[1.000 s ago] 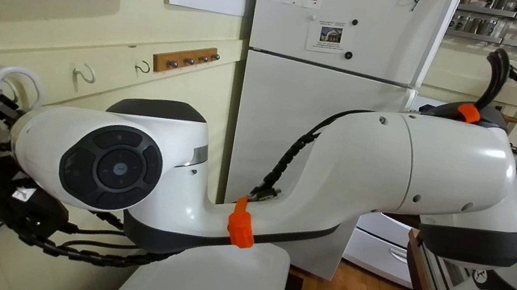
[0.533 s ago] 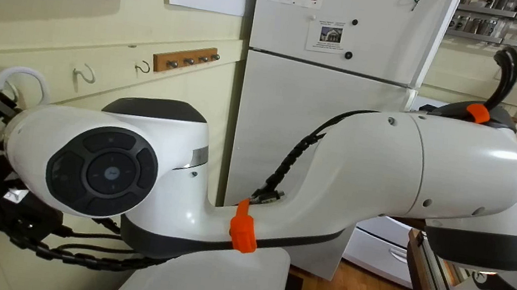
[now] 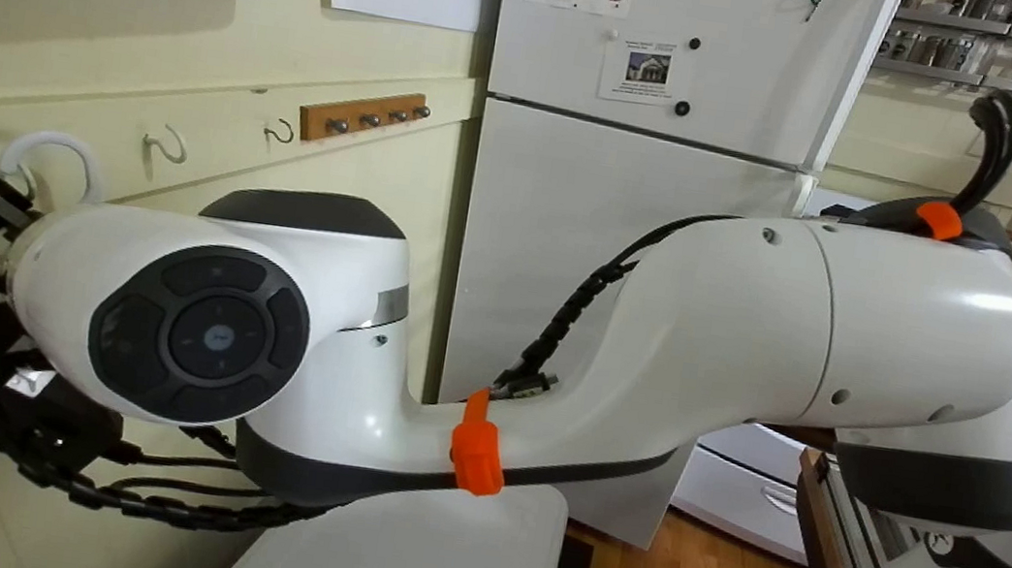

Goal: Put the hanger on the next hook

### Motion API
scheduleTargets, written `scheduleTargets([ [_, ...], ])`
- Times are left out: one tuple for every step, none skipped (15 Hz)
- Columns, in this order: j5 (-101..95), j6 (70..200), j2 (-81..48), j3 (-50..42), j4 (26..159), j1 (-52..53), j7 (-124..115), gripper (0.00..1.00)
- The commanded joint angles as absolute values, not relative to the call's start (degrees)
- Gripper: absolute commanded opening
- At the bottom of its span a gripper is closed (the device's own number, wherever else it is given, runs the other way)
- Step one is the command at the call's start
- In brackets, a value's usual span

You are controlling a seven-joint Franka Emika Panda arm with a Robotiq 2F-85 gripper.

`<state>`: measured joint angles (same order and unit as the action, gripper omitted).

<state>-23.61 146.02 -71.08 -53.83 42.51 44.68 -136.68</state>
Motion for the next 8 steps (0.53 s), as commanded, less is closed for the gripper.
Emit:
scheduleTargets([
  [-23.59,144.82,-68.98,-53.92,46.37,47.15,-137.51,0.02],
  [-23.57,144.71,-68.78,-53.78,46.88,47.55,-137.34,0.02],
  [-23.65,144.43,-68.47,-53.88,47.7,48.2,-137.45,0.02],
  [-23.79,144.02,-68.03,-54.12,48.85,49.08,-137.75,0.02],
  [-23.92,143.58,-67.69,-54.41,49.81,49.83,-138.1,0.02],
  [-23.95,143.23,-67.28,-54.6,51.01,50.59,-138.42,0.02],
  [-23.93,142.77,-66.85,-54.7,52.21,51.22,-138.65,0.02],
  [-23.91,142.35,-66.38,-54.79,53.34,51.84,-138.71,0.02],
])
